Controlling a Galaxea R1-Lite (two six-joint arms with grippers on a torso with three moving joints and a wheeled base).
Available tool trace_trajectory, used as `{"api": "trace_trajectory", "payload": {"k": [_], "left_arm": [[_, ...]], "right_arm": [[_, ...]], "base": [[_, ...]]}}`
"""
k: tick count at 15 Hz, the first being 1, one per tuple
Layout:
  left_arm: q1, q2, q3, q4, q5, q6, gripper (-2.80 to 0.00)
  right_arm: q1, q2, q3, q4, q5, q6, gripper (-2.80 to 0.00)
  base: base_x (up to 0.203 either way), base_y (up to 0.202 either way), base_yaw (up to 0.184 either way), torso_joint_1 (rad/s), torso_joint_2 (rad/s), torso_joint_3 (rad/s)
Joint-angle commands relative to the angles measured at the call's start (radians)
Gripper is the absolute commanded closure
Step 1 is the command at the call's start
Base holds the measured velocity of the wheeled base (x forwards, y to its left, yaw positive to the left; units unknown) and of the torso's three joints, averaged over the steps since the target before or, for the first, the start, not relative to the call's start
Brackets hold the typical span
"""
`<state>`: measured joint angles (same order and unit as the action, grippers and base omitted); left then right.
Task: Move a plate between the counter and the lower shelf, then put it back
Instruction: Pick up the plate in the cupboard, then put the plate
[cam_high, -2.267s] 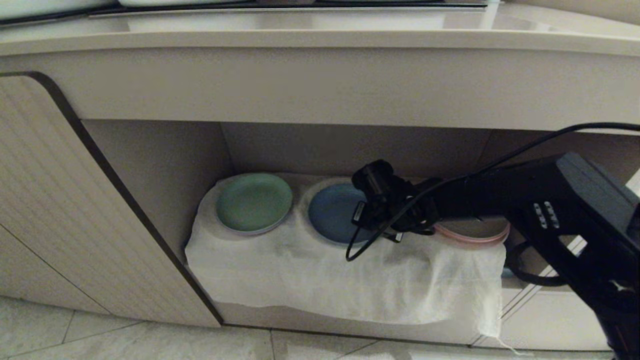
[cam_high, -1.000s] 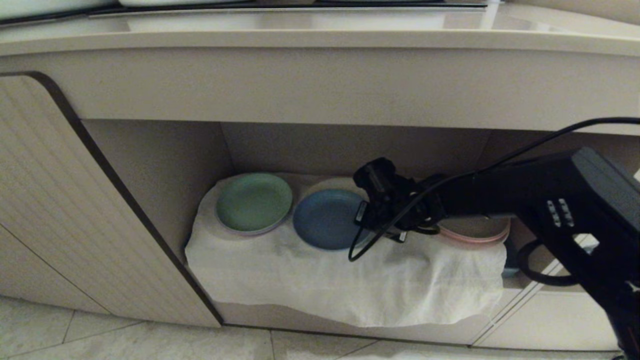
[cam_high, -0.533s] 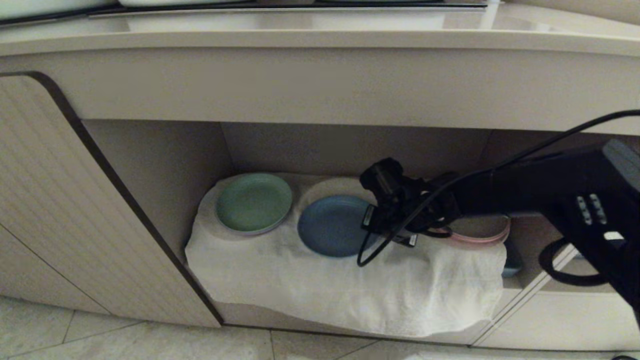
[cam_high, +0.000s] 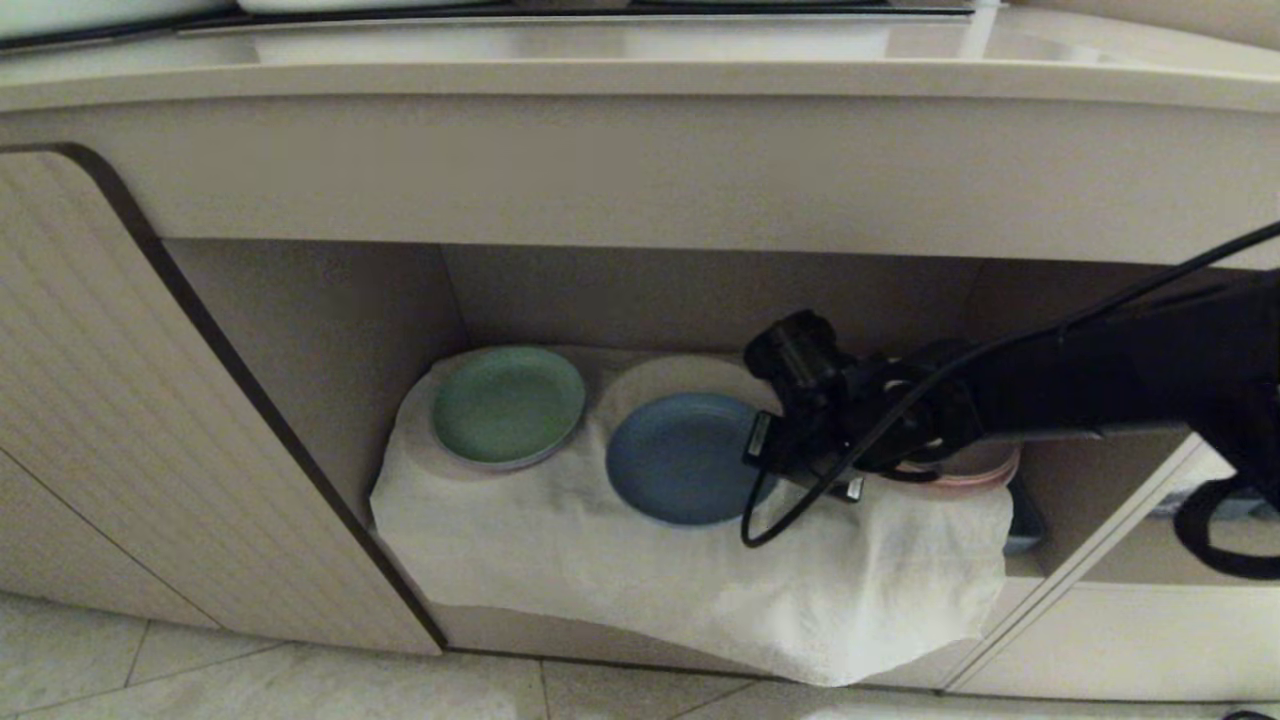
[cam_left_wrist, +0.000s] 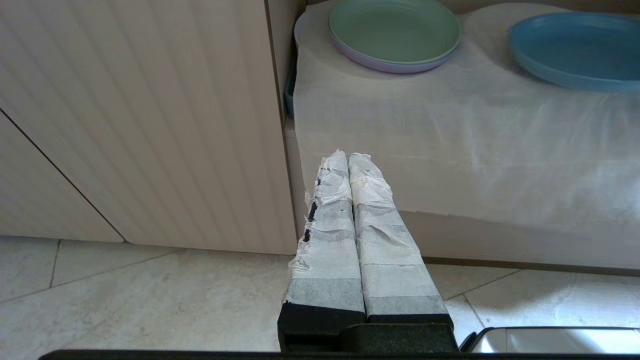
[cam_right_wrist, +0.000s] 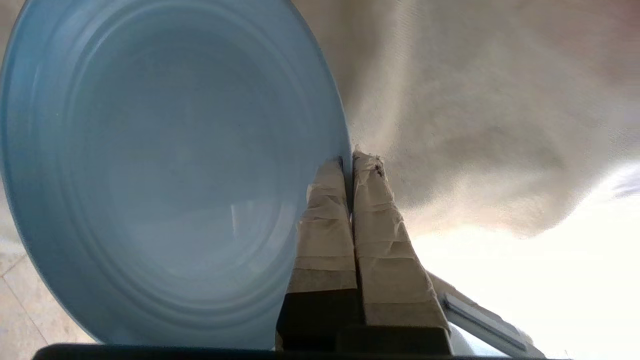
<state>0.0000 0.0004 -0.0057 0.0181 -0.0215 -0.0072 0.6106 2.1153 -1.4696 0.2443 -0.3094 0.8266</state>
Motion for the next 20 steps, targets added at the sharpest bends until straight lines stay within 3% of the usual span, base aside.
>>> {"api": "trace_trajectory", "payload": {"k": [1, 20], "left_arm": [[0.0, 0.0, 0.0, 0.0, 0.0, 0.0, 0.0], [0.0, 0.0, 0.0, 0.0, 0.0, 0.0, 0.0]], "right_arm": [[0.001, -0.056, 0.05, 0.001, -0.002, 0.004, 0.0], [-0.012, -0.401, 0.482, 0.001, -0.004, -0.004, 0.0]], "base": [[0.0, 0.0, 0.0, 0.0, 0.0, 0.0], [0.0, 0.0, 0.0, 0.0, 0.0, 0.0]]}}
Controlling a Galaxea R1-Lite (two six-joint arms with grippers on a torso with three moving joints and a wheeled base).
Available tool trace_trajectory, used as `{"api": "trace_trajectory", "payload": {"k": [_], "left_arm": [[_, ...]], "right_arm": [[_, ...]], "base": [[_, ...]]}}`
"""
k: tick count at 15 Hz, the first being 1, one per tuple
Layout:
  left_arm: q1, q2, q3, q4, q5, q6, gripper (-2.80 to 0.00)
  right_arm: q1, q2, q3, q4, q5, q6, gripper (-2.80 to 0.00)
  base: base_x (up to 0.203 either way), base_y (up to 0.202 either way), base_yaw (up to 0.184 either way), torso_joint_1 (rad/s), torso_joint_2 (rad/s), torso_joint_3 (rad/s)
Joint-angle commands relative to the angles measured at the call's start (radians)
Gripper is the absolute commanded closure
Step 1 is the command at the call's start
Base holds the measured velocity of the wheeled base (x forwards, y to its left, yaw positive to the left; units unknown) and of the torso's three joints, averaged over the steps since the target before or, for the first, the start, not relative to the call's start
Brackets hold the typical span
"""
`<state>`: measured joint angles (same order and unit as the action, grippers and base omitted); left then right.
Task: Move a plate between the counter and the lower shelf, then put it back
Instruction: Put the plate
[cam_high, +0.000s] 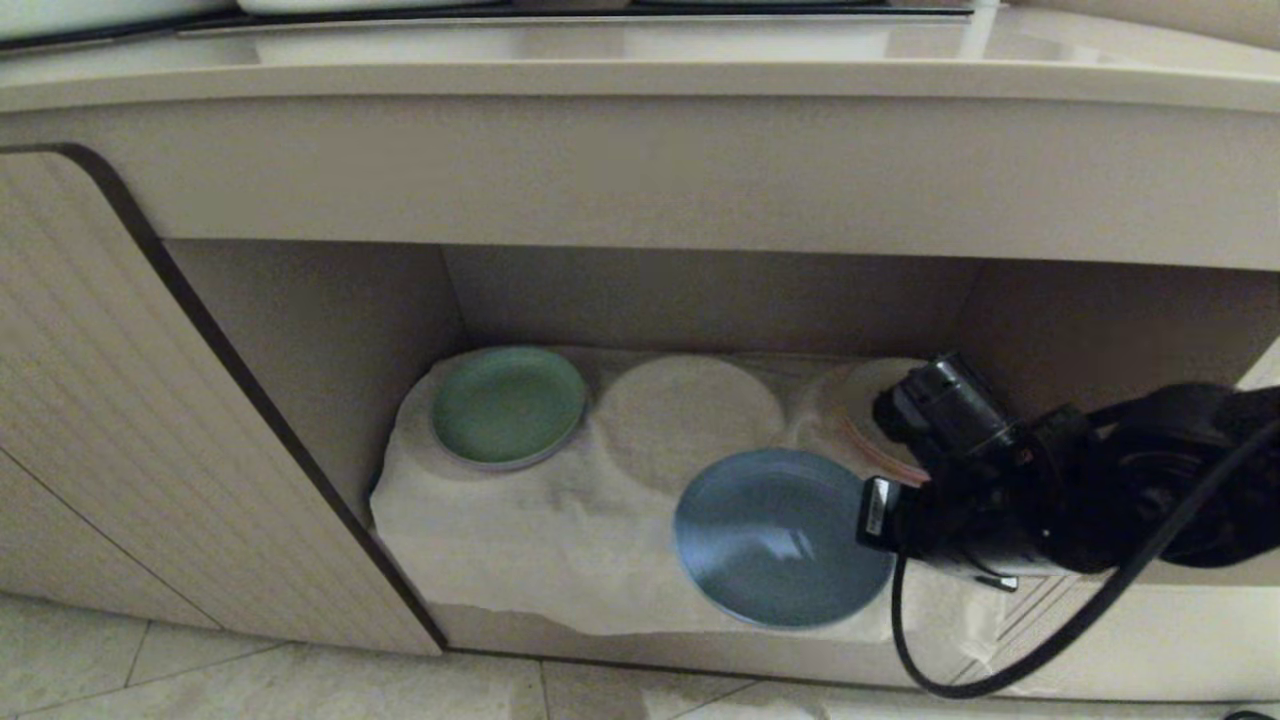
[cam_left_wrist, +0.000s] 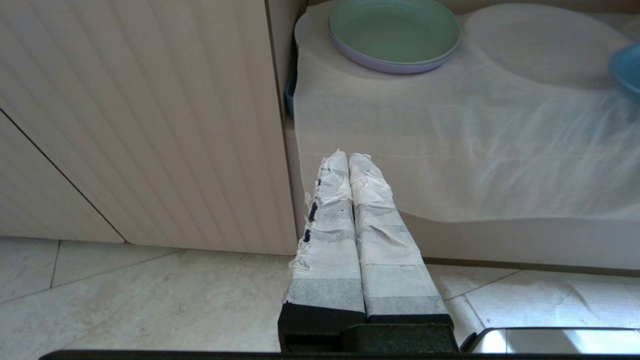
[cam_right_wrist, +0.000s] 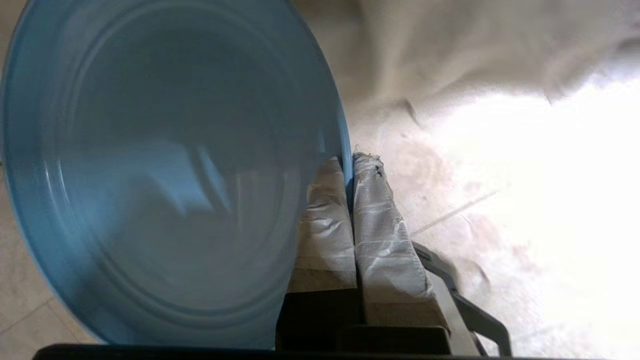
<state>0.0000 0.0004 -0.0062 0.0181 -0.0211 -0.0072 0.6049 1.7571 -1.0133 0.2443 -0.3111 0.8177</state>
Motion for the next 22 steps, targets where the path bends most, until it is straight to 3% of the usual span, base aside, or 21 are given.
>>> {"api": "trace_trajectory", "payload": {"k": [1, 10, 22], "left_arm": [[0.0, 0.0, 0.0, 0.0, 0.0, 0.0, 0.0], [0.0, 0.0, 0.0, 0.0, 0.0, 0.0, 0.0], [0.0, 0.0, 0.0, 0.0, 0.0, 0.0, 0.0]], "right_arm": [[-0.013, -0.062, 0.044, 0.001, -0.002, 0.004, 0.0], [-0.135, -0.278, 0.242, 0.001, 0.0, -0.093, 0.0], [-0.138, -0.568, 0.449, 0.016, 0.007, -0.196, 0.0]], "base": [[0.0, 0.0, 0.0, 0.0, 0.0, 0.0], [0.0, 0.0, 0.0, 0.0, 0.0, 0.0], [0.0, 0.0, 0.0, 0.0, 0.0, 0.0]]}}
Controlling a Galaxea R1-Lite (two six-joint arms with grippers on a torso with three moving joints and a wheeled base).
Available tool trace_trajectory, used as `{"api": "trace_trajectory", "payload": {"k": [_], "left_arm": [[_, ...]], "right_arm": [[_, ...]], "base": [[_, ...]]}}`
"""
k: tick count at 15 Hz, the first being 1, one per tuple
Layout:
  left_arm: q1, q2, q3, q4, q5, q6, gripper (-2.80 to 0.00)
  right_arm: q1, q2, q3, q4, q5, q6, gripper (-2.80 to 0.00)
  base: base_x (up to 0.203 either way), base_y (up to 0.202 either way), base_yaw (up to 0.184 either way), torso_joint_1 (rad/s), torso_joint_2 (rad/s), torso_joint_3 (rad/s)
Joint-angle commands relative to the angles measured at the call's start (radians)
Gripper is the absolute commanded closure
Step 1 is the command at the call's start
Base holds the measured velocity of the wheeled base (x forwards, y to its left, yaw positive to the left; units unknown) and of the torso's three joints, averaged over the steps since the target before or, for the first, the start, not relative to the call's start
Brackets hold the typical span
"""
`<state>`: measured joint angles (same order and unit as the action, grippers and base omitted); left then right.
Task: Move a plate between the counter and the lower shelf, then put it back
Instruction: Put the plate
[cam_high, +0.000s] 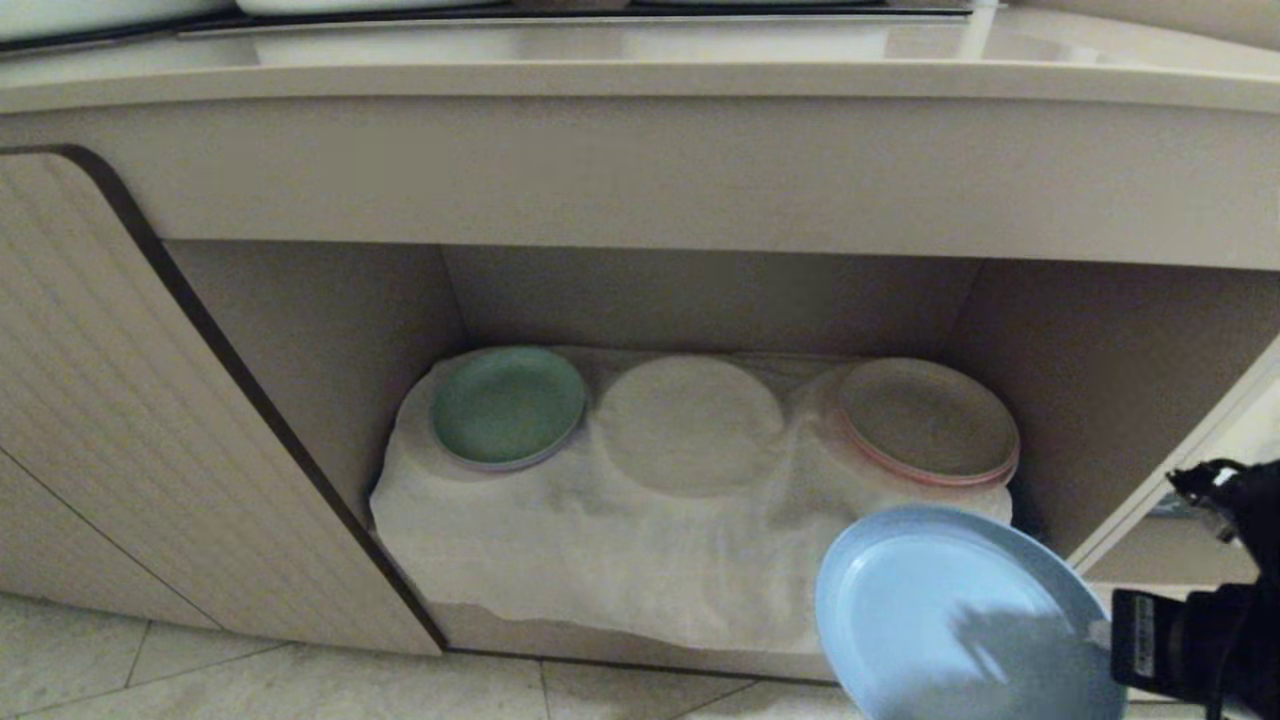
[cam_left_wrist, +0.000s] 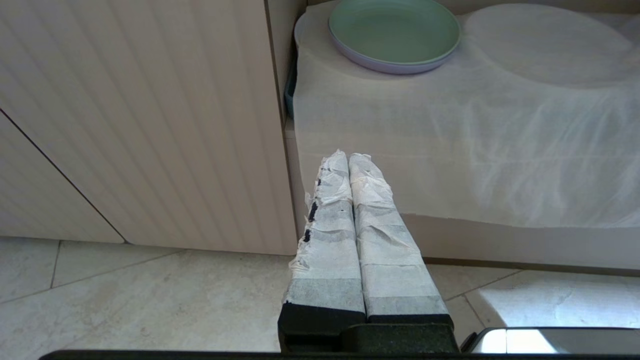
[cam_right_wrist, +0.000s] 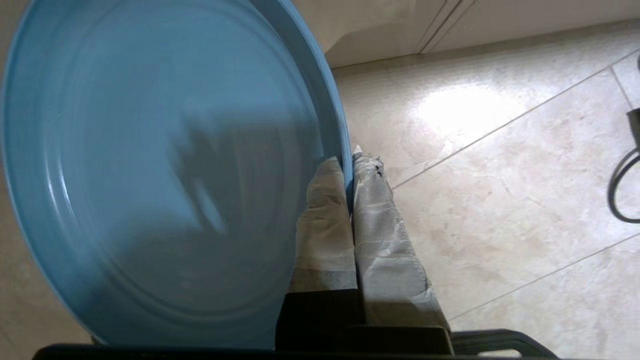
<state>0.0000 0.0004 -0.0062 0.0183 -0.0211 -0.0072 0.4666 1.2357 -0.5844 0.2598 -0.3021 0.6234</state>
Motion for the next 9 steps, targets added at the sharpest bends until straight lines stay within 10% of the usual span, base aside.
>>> {"api": "trace_trajectory", "payload": {"k": [1, 9], "left_arm": [[0.0, 0.0, 0.0, 0.0, 0.0, 0.0, 0.0], [0.0, 0.0, 0.0, 0.0, 0.0, 0.0, 0.0]], "right_arm": [[0.0, -0.062, 0.027, 0.007, -0.003, -0.01, 0.0], [0.001, -0.204, 0.065, 0.134, -0.002, -0.027, 0.0]], "base": [[0.0, 0.0, 0.0, 0.0, 0.0, 0.0], [0.0, 0.0, 0.0, 0.0, 0.0, 0.0]]}}
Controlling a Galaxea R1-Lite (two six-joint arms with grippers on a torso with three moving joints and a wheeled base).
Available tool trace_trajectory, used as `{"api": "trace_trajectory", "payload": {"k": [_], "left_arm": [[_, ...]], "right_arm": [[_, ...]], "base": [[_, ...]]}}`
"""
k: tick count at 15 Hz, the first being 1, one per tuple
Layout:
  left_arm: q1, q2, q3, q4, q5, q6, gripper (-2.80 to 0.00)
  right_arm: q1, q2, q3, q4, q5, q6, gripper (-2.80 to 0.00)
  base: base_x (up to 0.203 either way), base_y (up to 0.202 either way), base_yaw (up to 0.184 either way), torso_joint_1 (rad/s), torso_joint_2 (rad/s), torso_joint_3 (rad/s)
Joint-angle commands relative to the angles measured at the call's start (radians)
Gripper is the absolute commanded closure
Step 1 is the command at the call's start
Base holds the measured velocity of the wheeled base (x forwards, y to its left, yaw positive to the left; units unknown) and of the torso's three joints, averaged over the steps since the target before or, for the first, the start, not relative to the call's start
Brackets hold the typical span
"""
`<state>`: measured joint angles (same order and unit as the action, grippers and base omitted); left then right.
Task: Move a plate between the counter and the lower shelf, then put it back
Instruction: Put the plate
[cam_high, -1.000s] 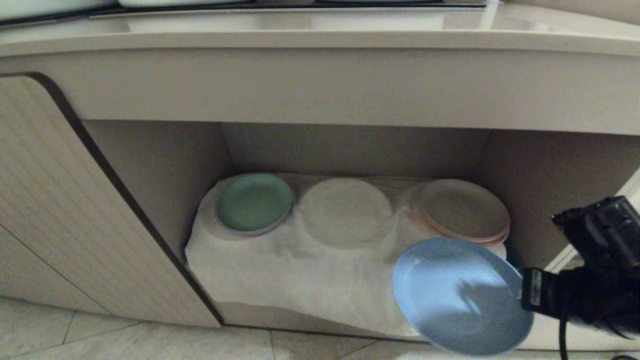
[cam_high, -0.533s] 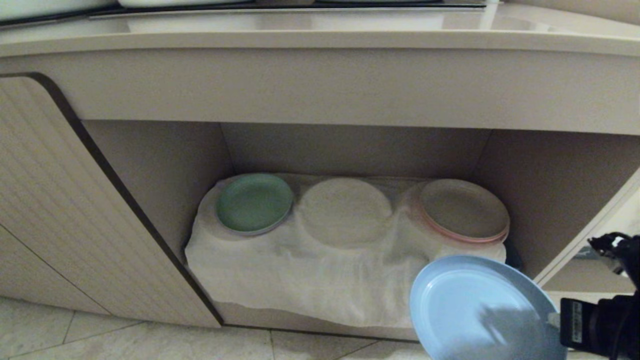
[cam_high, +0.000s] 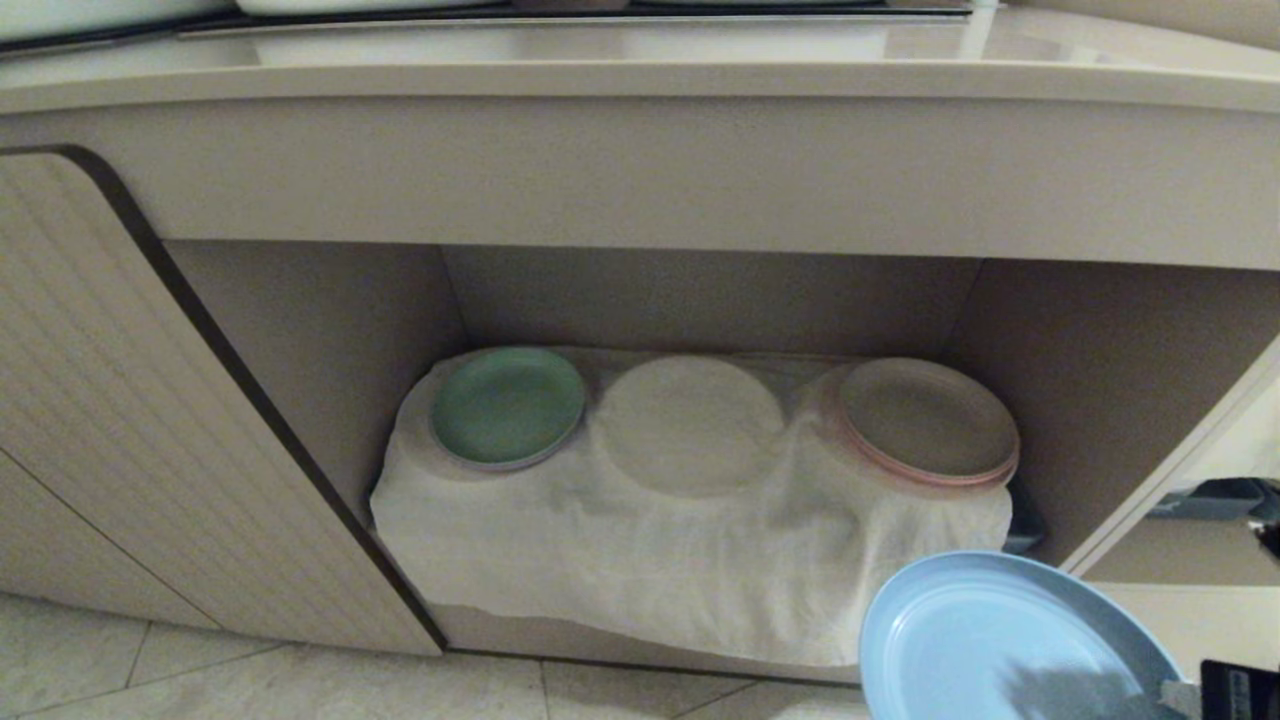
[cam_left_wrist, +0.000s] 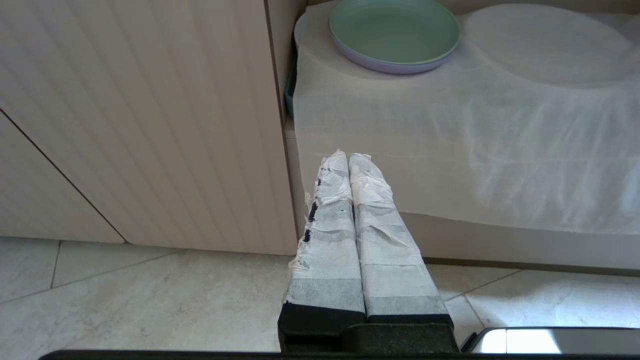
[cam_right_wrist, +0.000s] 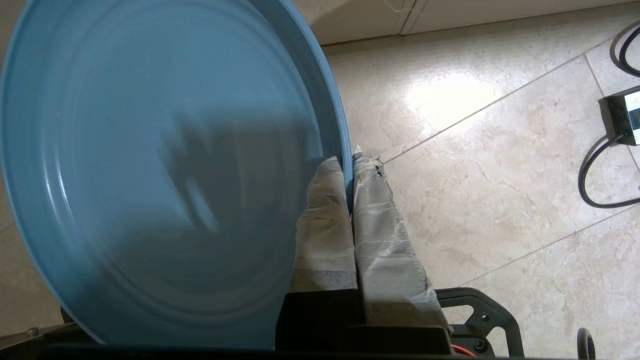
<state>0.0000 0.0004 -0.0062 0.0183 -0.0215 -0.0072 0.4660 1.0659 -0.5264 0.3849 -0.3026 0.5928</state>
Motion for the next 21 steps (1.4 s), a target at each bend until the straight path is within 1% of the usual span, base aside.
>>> {"api": "trace_trajectory", "payload": {"k": [1, 6, 11, 13, 14, 19, 21], "left_arm": [[0.0, 0.0, 0.0, 0.0, 0.0, 0.0, 0.0], [0.0, 0.0, 0.0, 0.0, 0.0, 0.0, 0.0], [0.0, 0.0, 0.0, 0.0, 0.0, 0.0, 0.0], [0.0, 0.0, 0.0, 0.0, 0.0, 0.0, 0.0], [0.0, 0.0, 0.0, 0.0, 0.0, 0.0, 0.0], [0.0, 0.0, 0.0, 0.0, 0.0, 0.0, 0.0], [0.0, 0.0, 0.0, 0.0, 0.0, 0.0, 0.0]], "right_arm": [[0.001, -0.049, 0.008, 0.024, 0.0, 0.005, 0.0], [0.0, -0.135, 0.068, 0.048, 0.002, 0.008, 0.0], [-0.003, -0.158, 0.085, 0.046, 0.008, 0.012, 0.0], [-0.006, -0.164, 0.099, 0.047, 0.055, 0.032, 0.0], [-0.007, -0.165, 0.113, 0.048, 0.057, 0.049, 0.0], [-0.045, -0.179, 0.161, 0.045, 0.073, 0.055, 0.0], [-0.086, -0.179, 0.161, 0.044, 0.103, 0.054, 0.0]], "base": [[0.0, 0.0, 0.0, 0.0, 0.0, 0.0], [0.0, 0.0, 0.0, 0.0, 0.0, 0.0], [0.0, 0.0, 0.0, 0.0, 0.0, 0.0], [0.0, 0.0, 0.0, 0.0, 0.0, 0.0], [0.0, 0.0, 0.0, 0.0, 0.0, 0.0], [0.0, 0.0, 0.0, 0.0, 0.0, 0.0], [0.0, 0.0, 0.0, 0.0, 0.0, 0.0]]}}
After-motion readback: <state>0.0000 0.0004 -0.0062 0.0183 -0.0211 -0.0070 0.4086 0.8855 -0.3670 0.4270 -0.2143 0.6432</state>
